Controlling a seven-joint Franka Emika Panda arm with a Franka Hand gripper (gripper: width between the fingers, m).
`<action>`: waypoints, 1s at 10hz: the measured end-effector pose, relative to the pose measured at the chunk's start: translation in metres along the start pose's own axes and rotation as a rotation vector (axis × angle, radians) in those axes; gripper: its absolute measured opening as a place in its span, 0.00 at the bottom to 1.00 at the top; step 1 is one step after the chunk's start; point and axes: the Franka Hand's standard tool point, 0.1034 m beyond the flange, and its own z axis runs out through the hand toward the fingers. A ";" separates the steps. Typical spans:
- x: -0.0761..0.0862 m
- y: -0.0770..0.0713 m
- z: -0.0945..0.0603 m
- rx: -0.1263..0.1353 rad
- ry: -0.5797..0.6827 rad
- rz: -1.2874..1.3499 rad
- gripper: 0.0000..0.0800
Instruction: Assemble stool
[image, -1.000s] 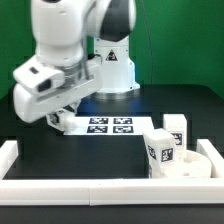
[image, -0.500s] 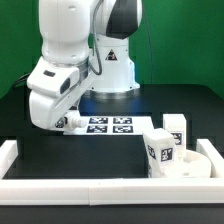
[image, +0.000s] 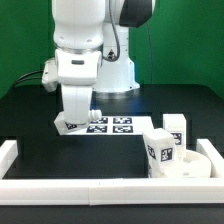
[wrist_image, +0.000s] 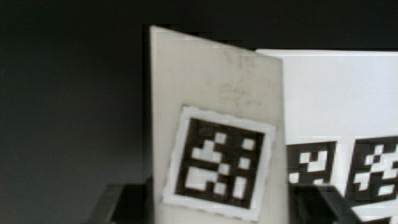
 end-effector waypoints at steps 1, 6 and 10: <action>-0.002 0.000 0.001 0.002 -0.002 -0.034 0.40; -0.011 0.003 -0.001 0.002 -0.018 -0.627 0.40; -0.008 0.000 0.013 0.060 -0.023 -0.919 0.40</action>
Offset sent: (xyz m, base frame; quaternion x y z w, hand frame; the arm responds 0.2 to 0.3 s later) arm -0.0112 0.0011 -0.0107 -0.0350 0.0706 -0.2440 0.9666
